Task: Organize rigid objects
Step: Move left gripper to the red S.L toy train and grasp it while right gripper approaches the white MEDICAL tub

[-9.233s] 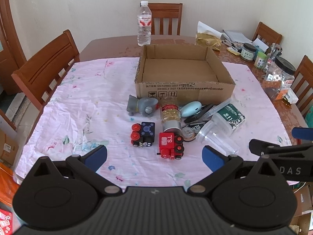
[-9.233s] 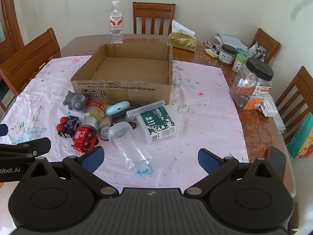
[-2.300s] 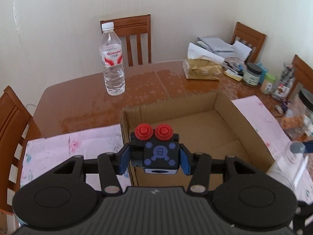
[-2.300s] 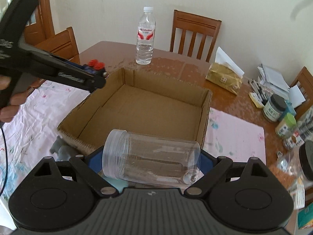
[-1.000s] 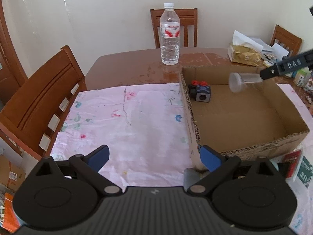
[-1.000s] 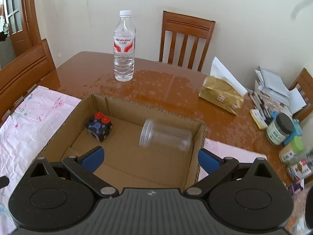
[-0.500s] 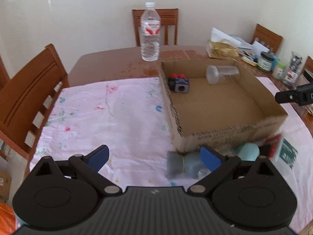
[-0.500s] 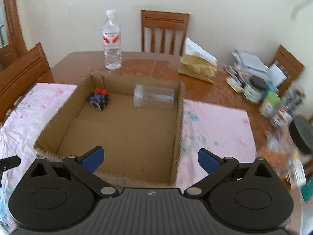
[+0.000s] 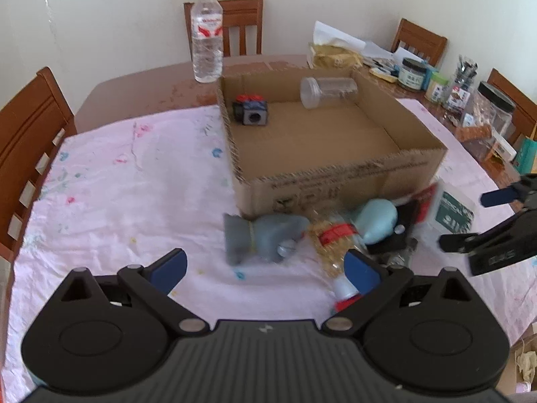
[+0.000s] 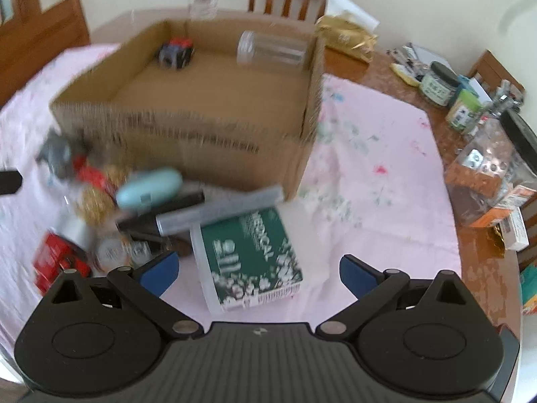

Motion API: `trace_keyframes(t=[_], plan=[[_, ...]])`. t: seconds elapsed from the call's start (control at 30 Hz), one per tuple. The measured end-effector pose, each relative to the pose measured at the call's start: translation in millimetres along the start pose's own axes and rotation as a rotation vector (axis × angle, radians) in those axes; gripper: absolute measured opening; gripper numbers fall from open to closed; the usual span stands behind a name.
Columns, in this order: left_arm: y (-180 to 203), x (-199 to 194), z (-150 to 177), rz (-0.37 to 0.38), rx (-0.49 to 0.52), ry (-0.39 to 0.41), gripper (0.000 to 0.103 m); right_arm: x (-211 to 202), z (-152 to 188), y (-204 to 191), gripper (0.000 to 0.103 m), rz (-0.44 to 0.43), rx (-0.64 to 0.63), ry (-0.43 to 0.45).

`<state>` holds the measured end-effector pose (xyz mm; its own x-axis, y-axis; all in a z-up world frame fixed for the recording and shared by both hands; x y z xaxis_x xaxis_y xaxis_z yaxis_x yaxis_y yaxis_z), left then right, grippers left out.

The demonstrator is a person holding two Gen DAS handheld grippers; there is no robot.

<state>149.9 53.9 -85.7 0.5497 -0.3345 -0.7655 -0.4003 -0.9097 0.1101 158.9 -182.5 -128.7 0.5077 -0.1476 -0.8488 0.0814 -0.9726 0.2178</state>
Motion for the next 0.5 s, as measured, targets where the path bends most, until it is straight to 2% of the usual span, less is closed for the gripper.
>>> trace_keyframes(t=[0.2,0.33,0.5], plan=[[23,9,11,0.007,-0.002,-0.055,0.099,30,8,1,0.103,0.008,-0.046,-0.039],[38,13,18,0.056,0.001,-0.082,0.099,40,11,24,0.103,-0.096,0.054,-0.063],[58,25,19,0.08,0.051,-0.11,0.099,43,12,25,0.103,-0.125,-0.014,-0.037]])
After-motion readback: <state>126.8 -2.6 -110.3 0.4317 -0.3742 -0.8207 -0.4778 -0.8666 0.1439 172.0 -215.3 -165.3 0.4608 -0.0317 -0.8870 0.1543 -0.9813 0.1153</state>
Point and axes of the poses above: each gripper's, at about its wrist camera, not at the fingertips, and x roughly the way its jaws point, y to its right, z to its underside, the point moved 1 cm from there along x, roughly the way its jaws point, and after that the axes turned 6 degrees about z, right-handed, at the moved point
